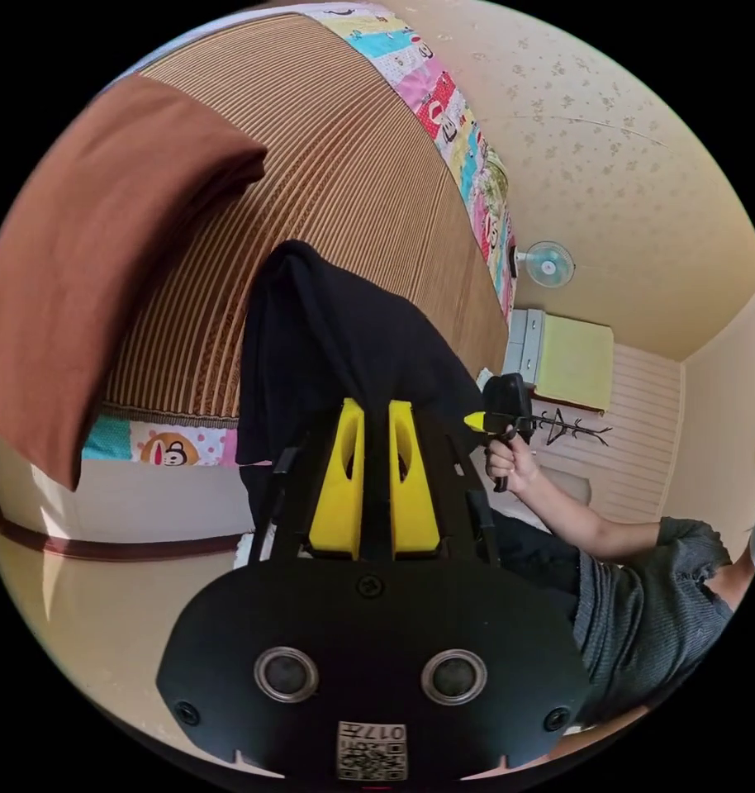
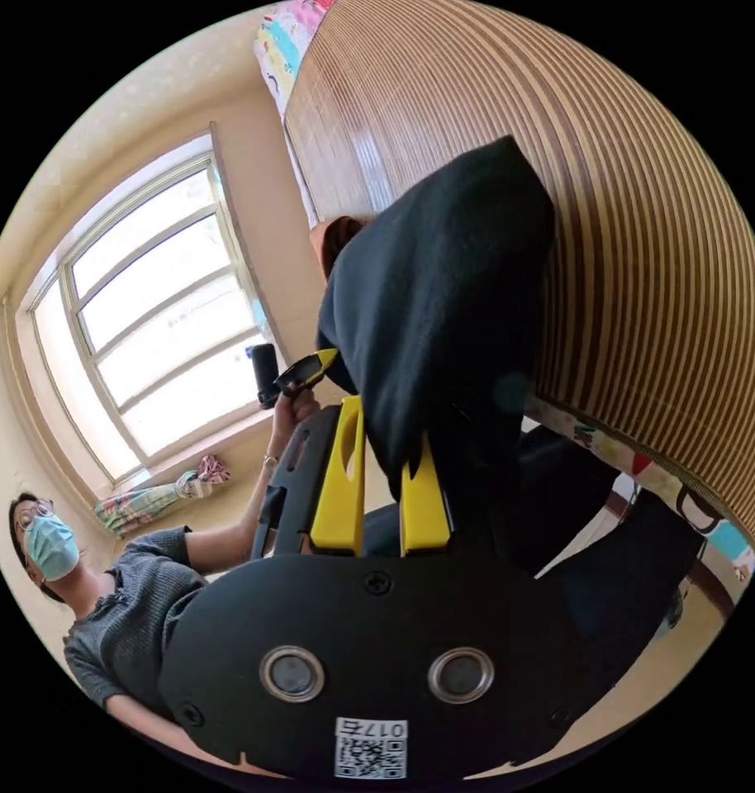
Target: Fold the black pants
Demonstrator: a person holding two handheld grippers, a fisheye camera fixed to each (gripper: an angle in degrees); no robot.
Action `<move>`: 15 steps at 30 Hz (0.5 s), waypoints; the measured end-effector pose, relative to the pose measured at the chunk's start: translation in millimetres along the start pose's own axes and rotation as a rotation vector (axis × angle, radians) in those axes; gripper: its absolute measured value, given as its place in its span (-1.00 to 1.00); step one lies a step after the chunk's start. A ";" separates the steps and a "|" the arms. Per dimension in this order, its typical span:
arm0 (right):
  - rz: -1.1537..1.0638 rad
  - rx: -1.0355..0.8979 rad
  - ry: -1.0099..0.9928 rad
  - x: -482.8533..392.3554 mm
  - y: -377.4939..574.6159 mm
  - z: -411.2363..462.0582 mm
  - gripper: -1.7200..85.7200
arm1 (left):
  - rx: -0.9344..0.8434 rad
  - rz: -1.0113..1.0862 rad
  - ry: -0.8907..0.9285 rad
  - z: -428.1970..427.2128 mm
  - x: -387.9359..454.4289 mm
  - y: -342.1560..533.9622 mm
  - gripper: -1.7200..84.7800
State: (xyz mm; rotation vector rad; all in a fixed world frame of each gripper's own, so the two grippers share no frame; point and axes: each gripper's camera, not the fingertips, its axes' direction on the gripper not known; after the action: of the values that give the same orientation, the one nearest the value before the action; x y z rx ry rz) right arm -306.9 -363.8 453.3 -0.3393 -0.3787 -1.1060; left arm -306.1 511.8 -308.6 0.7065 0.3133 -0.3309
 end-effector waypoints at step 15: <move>-0.239 0.061 0.042 33.3 -42.0 -24.2 -0.50 | 0.073 0.064 0.052 32.7 -67.1 -21.2 -0.55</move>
State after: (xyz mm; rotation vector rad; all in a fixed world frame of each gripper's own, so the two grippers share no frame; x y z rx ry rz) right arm -328.7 -418.4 450.3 -0.2203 -0.4226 -1.3298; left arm -369.6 487.2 -271.3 0.7958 0.3287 -0.2647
